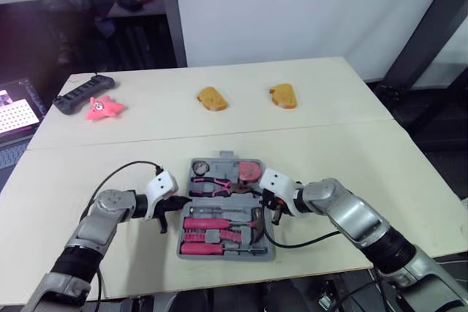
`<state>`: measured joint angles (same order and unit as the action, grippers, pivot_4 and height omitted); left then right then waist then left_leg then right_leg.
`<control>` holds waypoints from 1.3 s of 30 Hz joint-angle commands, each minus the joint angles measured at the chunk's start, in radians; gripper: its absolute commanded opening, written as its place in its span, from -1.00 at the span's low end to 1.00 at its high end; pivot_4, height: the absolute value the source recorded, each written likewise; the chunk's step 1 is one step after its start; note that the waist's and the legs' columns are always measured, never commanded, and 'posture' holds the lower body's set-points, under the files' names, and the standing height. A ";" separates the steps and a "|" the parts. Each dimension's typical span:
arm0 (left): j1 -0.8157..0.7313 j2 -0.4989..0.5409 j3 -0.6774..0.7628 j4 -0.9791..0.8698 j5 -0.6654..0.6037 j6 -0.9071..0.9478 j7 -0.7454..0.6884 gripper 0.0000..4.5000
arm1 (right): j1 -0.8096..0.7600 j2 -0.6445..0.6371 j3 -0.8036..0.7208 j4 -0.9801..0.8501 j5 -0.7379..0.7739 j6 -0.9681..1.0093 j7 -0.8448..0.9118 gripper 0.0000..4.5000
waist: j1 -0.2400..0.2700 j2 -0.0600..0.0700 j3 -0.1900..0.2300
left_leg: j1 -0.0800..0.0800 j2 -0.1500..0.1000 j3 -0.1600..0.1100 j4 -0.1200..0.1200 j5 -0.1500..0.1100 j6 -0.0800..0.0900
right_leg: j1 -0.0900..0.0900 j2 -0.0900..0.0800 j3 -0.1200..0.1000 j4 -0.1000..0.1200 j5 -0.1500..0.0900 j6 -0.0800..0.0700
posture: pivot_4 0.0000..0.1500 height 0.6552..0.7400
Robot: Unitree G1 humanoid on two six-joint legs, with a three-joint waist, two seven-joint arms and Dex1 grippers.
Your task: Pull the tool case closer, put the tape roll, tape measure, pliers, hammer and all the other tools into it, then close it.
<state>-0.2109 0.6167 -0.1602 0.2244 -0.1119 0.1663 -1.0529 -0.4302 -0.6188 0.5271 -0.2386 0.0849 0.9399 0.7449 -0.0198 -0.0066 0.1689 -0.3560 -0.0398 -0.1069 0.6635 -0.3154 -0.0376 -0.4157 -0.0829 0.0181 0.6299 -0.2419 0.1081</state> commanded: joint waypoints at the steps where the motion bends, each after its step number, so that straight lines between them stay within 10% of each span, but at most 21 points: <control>1: 0.096 0.002 -0.032 -0.100 -0.024 0.049 -0.024 -1.00 | 0.022 0.031 0.028 -0.123 0.034 0.006 0.025 -0.99 | -0.001 0.000 0.000 | 0.000 0.000 0.000 0.000 0.000 0.000 | 0.000 0.000 0.000 0.000 0.000 0.000 | 1.00 1.00; 11: 0.323 0.050 0.033 -0.292 -0.041 0.105 0.040 -1.00 | 0.134 0.021 0.034 -0.297 0.025 0.069 -0.020 -0.99 | 0.002 0.000 0.000 | 0.000 0.001 0.001 -0.002 0.000 0.000 | -0.002 0.000 0.001 0.000 0.000 0.000 | 1.00 1.00; 39: 0.245 0.003 0.002 -0.289 -0.029 0.139 0.057 -1.00 | 0.119 0.009 0.004 -0.247 0.002 0.061 -0.045 -0.99 | 0.012 0.002 -0.001 | 0.000 -0.001 -0.001 -0.001 0.000 0.000 | 0.001 -0.002 -0.001 -0.001 0.000 0.000 | 1.00 1.00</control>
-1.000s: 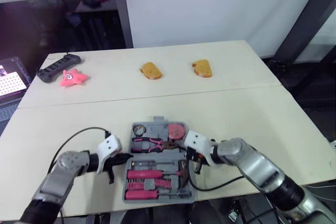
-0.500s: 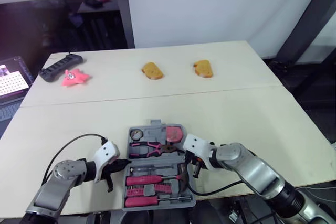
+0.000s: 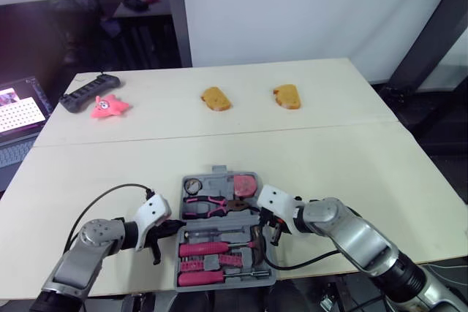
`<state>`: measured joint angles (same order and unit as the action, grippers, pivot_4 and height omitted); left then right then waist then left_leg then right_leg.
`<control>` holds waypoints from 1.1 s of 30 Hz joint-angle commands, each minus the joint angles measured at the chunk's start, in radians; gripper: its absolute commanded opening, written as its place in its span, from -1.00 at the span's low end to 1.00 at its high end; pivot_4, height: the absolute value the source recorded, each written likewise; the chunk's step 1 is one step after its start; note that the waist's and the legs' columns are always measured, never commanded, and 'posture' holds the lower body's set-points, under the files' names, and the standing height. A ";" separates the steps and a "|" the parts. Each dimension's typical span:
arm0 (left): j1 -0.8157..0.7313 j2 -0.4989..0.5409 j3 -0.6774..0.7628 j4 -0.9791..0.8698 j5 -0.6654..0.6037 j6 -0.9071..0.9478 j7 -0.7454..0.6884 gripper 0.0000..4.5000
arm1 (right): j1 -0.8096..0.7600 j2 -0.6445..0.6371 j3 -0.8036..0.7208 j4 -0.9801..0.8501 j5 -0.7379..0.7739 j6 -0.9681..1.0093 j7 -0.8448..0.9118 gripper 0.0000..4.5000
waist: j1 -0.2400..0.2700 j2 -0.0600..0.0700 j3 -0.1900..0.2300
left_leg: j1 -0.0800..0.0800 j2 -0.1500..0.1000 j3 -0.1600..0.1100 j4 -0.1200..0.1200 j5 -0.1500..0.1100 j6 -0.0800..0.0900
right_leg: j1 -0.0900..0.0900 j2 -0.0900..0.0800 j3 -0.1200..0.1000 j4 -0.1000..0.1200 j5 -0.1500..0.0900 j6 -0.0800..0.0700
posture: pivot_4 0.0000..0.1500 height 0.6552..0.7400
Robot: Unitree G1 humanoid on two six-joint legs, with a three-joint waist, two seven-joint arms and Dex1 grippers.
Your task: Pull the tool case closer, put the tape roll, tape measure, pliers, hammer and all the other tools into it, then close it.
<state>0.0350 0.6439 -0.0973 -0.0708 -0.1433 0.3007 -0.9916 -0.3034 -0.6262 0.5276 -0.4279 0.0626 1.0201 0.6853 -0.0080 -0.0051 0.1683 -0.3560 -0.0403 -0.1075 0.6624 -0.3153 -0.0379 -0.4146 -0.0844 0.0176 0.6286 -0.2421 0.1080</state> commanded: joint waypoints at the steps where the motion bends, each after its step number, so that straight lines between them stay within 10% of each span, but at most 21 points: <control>1: 0.000 -0.024 -0.061 0.005 0.002 0.005 -0.006 -1.00 | -0.007 0.015 -0.001 -0.055 0.022 -0.020 0.011 -0.99 | 0.000 0.000 0.000 | 0.000 0.000 0.000 0.000 0.000 0.000 | 0.000 0.000 0.000 0.000 0.000 0.000 | 1.00 1.00; 19: 0.104 0.123 0.160 -0.147 -0.081 0.101 0.011 -1.00 | 0.029 -0.100 -0.235 -0.075 0.064 -0.118 0.050 -0.99 | -0.008 -0.003 0.003 | -0.003 0.001 0.000 0.000 0.000 0.000 | -0.003 0.000 -0.001 0.000 0.000 0.001 | 1.00 1.00; 24: 0.203 0.137 0.279 -0.290 -0.293 0.080 -0.120 -1.00 | 0.057 -0.068 -0.358 -0.085 0.157 -0.077 0.048 -0.99 | -0.005 -0.003 0.004 | -0.005 0.002 0.000 0.000 0.000 0.000 | -0.005 0.000 -0.001 0.000 0.000 0.000 | 1.00 1.00; 33: 0.230 0.039 0.122 -0.159 -0.223 -0.167 -0.192 -1.00 | -0.007 0.039 -0.407 0.001 0.247 0.040 0.000 -0.99 | -0.001 -0.002 0.006 | -0.006 0.001 0.002 0.000 0.000 0.000 | -0.005 -0.003 0.000 -0.001 -0.002 -0.003 | 1.00 1.00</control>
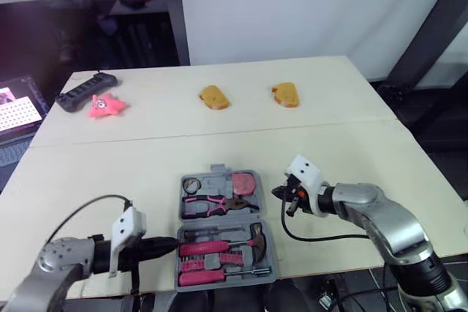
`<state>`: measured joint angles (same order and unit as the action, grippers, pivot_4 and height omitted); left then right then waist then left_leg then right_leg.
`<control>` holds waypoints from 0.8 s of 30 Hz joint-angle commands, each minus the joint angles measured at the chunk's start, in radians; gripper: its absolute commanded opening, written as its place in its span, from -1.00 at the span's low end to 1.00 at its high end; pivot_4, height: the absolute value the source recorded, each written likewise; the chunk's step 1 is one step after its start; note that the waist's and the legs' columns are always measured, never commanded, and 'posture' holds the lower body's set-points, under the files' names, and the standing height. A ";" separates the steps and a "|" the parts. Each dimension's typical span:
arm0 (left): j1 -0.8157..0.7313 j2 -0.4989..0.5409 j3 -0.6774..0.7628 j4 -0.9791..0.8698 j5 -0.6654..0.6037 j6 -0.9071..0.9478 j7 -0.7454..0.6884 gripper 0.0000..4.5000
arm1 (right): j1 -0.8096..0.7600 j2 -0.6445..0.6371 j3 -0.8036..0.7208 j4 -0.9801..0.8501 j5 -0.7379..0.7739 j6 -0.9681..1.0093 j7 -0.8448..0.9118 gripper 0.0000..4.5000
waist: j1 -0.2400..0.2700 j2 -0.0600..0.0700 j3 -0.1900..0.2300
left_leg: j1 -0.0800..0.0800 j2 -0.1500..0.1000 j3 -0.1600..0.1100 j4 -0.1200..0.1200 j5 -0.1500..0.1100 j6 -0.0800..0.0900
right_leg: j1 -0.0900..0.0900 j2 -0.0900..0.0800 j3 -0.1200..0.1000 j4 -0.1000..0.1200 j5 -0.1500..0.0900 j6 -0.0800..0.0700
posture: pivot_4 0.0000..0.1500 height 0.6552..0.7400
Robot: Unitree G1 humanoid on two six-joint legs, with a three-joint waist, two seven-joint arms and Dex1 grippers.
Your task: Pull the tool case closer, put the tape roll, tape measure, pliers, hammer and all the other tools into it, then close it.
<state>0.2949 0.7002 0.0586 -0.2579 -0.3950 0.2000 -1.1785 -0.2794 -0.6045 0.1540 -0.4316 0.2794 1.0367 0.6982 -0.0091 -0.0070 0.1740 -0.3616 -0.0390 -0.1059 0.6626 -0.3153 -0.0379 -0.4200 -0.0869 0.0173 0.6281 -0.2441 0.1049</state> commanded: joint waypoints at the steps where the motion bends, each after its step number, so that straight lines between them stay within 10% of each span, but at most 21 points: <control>1: -0.040 -0.028 -0.049 0.044 0.034 -0.078 -0.003 -1.00 | -0.043 0.024 -0.036 0.016 0.037 0.033 -0.018 -0.99 | -0.001 0.000 0.000 | 0.000 0.000 0.000 0.000 0.000 0.000 | 0.000 0.000 0.000 0.000 0.000 0.000 | 1.00 1.00; 5: -0.056 -0.059 -0.103 0.097 0.058 -0.116 0.001 -1.00 | -0.088 0.043 -0.054 0.065 0.055 0.066 -0.041 -0.42 | -0.005 0.000 0.000 | 0.000 -0.001 0.000 0.000 0.000 0.000 | -0.001 0.000 0.000 0.000 0.002 0.003 | 1.00 1.00; 11: -0.050 -0.073 -0.181 0.199 0.124 -0.187 -0.004 -1.00 | -0.190 0.129 -0.120 0.172 0.132 0.217 -0.082 0.98 | -0.007 0.001 0.000 | -0.001 -0.001 0.001 0.000 0.000 0.000 | -0.003 0.001 0.001 0.001 0.002 0.003 | 1.00 1.00; 24: -0.110 -0.043 -0.274 0.312 0.269 -0.220 0.078 -1.00 | -0.274 0.266 -0.213 0.405 0.185 0.387 -0.161 0.98 | -0.003 0.014 -0.006 | 0.003 -0.001 0.001 0.000 0.000 0.000 | 0.001 -0.001 0.001 0.001 0.002 0.003 | 1.00 1.00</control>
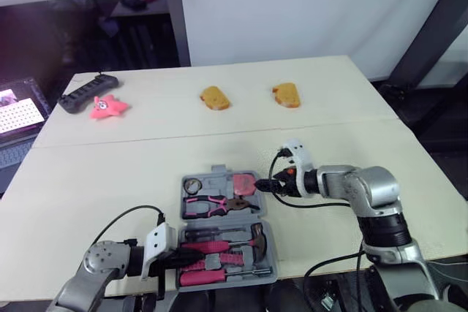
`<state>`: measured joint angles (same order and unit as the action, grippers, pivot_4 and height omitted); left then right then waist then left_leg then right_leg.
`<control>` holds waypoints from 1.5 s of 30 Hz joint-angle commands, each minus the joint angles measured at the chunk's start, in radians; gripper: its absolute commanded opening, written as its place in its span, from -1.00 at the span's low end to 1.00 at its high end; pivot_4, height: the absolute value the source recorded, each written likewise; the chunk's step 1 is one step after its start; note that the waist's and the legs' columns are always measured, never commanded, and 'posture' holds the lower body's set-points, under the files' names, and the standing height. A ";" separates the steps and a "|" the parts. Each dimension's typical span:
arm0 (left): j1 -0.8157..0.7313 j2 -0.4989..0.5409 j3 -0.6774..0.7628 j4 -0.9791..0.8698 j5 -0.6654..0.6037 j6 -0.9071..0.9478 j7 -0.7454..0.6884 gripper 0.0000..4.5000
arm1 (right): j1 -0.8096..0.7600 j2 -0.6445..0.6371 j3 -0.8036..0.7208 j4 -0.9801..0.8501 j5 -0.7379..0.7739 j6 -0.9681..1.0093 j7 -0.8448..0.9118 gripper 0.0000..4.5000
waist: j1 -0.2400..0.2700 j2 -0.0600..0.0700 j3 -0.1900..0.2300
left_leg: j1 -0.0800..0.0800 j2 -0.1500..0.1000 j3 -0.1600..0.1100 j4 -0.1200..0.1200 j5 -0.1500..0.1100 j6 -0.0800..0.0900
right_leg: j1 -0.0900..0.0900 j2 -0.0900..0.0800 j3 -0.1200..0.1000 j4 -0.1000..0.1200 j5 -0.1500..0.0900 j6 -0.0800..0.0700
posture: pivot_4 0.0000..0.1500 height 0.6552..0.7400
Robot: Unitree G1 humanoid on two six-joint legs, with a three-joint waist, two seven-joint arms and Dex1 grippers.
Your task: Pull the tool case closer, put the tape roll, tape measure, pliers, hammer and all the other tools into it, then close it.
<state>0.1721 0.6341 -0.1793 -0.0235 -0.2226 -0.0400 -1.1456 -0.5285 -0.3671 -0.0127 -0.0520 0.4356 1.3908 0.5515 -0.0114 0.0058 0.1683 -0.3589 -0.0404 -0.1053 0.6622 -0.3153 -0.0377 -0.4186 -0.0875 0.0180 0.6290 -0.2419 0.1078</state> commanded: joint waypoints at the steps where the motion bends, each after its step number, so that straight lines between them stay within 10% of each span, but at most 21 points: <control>1: 0.011 0.025 -0.039 0.080 0.099 0.017 0.047 -1.00 | -0.026 0.033 -0.049 0.034 0.032 0.036 -0.017 0.98 | -0.001 0.001 0.000 | 0.001 0.000 0.000 0.000 0.000 0.000 | 0.001 0.000 0.000 0.000 0.000 0.000 | 1.00 1.00; 19: -0.007 0.101 -0.053 0.064 0.100 -0.006 0.044 -1.00 | -0.086 0.232 -0.215 0.266 0.125 -0.017 -0.035 0.98 | -0.022 0.007 -0.003 | 0.004 0.002 -0.001 -0.001 0.000 0.000 | 0.001 0.006 0.001 0.001 0.000 0.000 | 1.00 1.00; 45: -0.008 0.170 0.083 -0.051 -0.067 0.110 0.032 -1.00 | -0.006 0.036 -0.046 0.012 0.237 -0.138 0.190 0.98 | -0.035 0.006 0.001 | 0.001 0.003 -0.002 -0.003 0.000 0.000 | -0.004 0.007 0.001 0.002 0.000 -0.001 | 1.00 1.00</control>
<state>0.1556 0.7816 -0.1634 -0.0681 -0.2770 0.0387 -1.1401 -0.5235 -0.3327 -0.0608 0.0010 0.6327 1.2692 0.7130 -0.0461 0.0116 0.1694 -0.3584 -0.0375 -0.1071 0.6579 -0.3153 -0.0375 -0.4229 -0.0802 0.0193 0.6311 -0.2417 0.1067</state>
